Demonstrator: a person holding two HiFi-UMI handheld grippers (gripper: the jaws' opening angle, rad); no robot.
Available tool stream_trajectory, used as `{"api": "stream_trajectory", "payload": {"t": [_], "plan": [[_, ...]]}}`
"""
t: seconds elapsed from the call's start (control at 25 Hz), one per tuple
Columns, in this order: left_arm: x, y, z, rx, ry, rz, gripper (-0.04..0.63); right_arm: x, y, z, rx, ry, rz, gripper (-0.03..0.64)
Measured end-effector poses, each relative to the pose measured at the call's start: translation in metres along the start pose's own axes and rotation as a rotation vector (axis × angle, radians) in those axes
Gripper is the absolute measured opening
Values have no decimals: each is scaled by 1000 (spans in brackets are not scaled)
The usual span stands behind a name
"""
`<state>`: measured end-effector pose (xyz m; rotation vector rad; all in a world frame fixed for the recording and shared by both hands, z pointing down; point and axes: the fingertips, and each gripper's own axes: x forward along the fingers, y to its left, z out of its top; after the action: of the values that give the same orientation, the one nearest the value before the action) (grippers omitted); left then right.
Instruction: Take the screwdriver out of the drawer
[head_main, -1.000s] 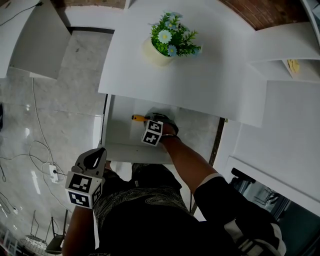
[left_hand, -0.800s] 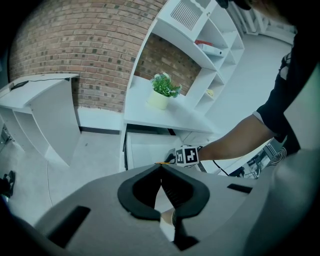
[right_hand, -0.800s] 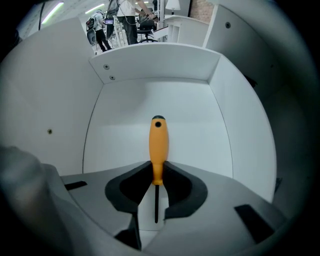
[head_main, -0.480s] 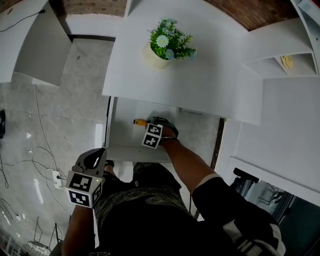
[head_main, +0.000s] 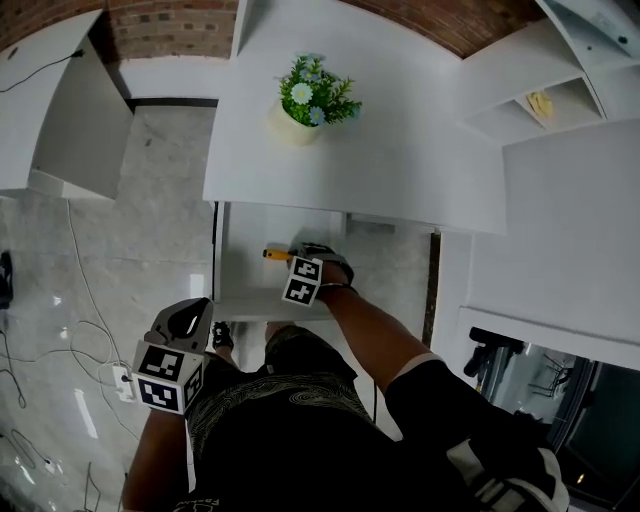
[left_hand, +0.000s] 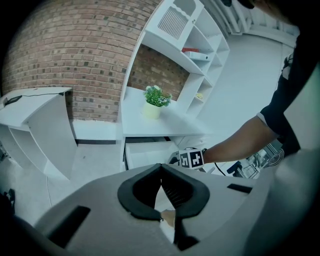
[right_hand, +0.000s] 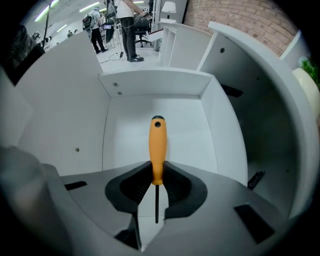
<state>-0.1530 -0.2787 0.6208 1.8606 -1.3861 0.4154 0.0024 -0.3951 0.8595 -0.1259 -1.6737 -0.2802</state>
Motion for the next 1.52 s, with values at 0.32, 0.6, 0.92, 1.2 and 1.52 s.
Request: {"api": "stream_trajectory", "payload": {"t": [0.32,0.6,0.92,1.2,1.52], "plan": [[-23,3,10,54,-40,-39,17,-46,-4,23,71,-50,-92,71],[-41,-1,15,99,-72,-80,17,-89,-4,47,158,-123,-172,71],[-62,-2,20,160,-91,-120,17,-148,-13,67,238,-197,-281,71],[-83,-14,51,223,-161,-168,17,-217,-16,84,336,-320,-392,71],[-97,-41,66,259,-212,-248,17,-300,0,99,436,-492,-497,71]]}}
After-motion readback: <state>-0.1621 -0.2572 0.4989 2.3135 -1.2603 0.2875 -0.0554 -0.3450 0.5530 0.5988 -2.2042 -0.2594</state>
